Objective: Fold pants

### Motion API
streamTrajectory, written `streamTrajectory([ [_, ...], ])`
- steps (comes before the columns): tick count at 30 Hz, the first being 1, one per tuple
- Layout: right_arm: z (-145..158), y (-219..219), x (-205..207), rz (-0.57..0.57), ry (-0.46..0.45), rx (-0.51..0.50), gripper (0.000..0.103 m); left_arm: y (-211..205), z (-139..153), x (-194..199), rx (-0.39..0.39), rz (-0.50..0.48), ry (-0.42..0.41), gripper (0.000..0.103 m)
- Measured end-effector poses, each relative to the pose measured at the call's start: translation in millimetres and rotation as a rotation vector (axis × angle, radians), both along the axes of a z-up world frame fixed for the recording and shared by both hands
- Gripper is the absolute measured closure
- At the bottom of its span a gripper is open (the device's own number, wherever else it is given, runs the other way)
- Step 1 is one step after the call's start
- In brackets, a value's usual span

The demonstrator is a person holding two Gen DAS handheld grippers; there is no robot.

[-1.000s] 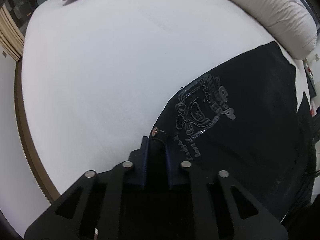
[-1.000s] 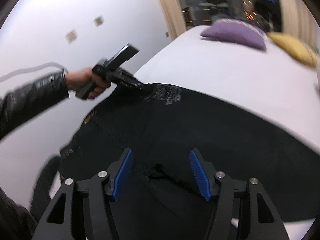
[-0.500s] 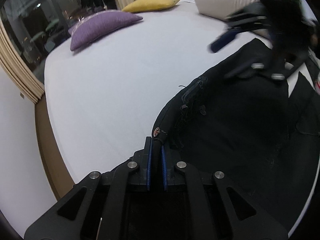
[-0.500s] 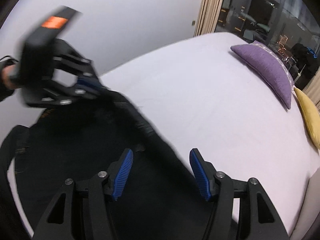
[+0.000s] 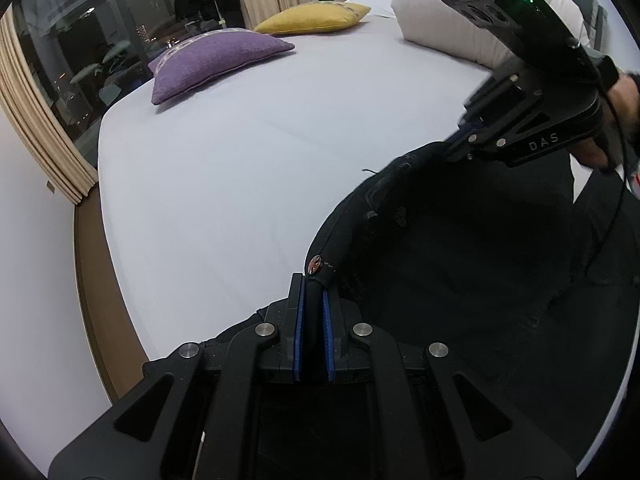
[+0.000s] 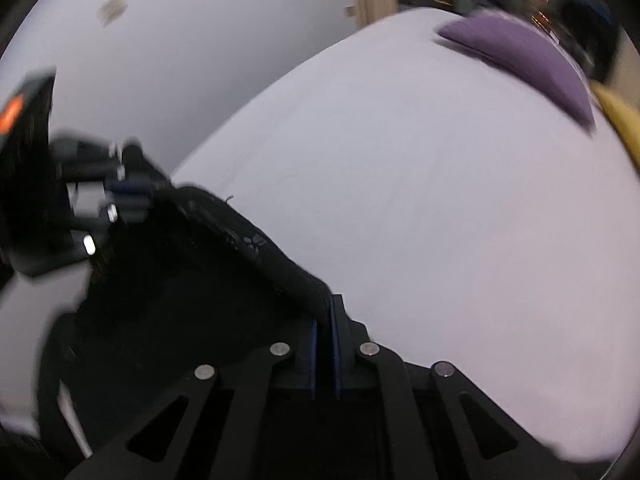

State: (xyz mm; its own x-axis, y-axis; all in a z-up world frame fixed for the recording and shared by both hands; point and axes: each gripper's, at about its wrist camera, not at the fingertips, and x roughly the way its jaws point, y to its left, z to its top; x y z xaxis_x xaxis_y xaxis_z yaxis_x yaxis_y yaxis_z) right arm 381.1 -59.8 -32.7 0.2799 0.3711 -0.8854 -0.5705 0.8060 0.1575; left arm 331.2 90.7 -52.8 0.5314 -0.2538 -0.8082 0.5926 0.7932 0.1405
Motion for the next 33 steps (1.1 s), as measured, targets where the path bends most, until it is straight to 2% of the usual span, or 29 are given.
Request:
streamTrajectory([
  [2, 2, -3, -6, -0.084, 0.042, 0.099, 0.096, 2, 2, -1, -0.003, 0.002, -0.001, 0.096],
  [6, 3, 1, -18, -0.161, 0.094, 0.226, 0.096, 6, 7, -21, -0.018, 0.015, 0.007, 0.096],
  [9, 12, 0, -34, -0.161, 0.071, 0.228, 0.096, 10, 9, -47, -0.023, 0.008, 0.015, 0.096],
  [11, 22, 7, -59, -0.103, 0.0, 0.151, 0.096, 12, 8, -73, -0.019, -0.012, 0.009, 0.096],
  [13, 29, 21, -96, 0.017, -0.101, 0.007, 0.096, 13, 6, -103, -0.005, -0.037, 0.003, 0.096],
  [17, 19, 34, -167, 0.197, -0.221, -0.236, 0.096, 12, -5, -165, -0.009, -0.131, 0.022, 0.096],
  [21, -5, 46, -232, 0.36, -0.332, -0.441, 0.097, -4, -29, -222, 0.093, -0.231, 0.045, 0.096],
  [26, -32, 74, -270, 0.447, -0.41, -0.581, 0.097, -7, -54, -272, 0.151, -0.299, 0.077, 0.096],
  [31, -55, 84, -301, 0.516, -0.474, -0.691, 0.096, -4, -60, -295, 0.18, -0.315, 0.083, 0.098],
  [33, -60, 80, -329, 0.532, -0.498, -0.725, 0.097, -5, -61, -299, 0.195, -0.32, 0.079, 0.098],
])
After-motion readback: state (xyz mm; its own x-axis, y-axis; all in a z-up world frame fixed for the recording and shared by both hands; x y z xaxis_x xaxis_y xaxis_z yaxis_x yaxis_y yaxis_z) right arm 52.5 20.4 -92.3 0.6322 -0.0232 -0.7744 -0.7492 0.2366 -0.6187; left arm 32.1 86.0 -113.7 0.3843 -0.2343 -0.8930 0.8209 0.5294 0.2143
